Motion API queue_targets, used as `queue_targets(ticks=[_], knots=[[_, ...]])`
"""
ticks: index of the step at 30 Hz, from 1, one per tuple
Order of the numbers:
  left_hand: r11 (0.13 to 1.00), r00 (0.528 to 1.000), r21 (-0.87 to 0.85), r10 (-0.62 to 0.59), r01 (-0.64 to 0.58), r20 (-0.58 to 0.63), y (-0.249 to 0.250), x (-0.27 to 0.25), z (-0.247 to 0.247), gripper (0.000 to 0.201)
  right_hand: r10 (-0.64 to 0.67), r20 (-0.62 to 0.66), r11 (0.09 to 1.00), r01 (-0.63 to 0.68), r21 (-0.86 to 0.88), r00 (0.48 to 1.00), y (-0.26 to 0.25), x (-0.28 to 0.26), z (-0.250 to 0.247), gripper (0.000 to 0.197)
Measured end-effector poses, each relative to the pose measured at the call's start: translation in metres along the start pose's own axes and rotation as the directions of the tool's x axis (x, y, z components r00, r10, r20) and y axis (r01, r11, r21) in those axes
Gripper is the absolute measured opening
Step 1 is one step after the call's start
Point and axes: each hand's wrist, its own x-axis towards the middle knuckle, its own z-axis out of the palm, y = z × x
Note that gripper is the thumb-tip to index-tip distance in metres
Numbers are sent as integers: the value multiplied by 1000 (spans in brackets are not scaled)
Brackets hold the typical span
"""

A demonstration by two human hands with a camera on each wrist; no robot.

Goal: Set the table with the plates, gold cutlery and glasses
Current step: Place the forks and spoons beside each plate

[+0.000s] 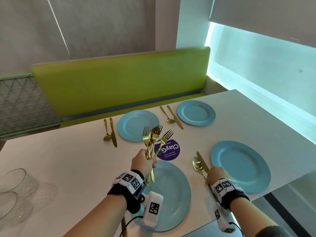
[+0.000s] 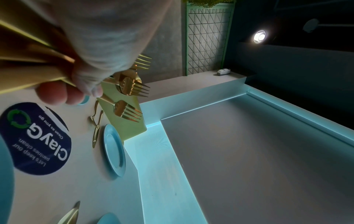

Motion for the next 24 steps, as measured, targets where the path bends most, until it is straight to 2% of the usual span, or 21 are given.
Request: queue_targets(ticks=[3,7,10,12,14,17,20,24], knots=[[1000,1000,-25,1,-1,10,-5,-3,-9,10,4,-26,1000,-3,30,1000,-10,-14,-10,31],[998,1000,-70,4,-2,31,-18,-15,-29,12,-210,-100,972,218,85,973,-52,-51,-27,34],[994,999,-109,1,4,50,-34,-29,-52,8,-324,-99,897,339,282,941,-100,-82,-18,37],[993,997,-119,-4,14,83,-47,-39,-71,3,-388,-78,796,376,474,918,-133,-109,-5,35],[990,992,-137,-6,24,129,-60,-52,-92,2,-452,-45,702,386,599,891,-163,-139,10,28],[981,984,-188,-12,46,180,-77,-69,-121,5,-506,-59,598,399,695,861,-196,-177,34,20],[975,979,-217,-10,55,204,-93,-87,-146,14,-494,-44,540,346,767,868,-216,-202,54,15],[974,977,-217,-23,70,213,-116,-103,-172,14,-508,-11,488,298,820,861,-231,-224,76,13]])
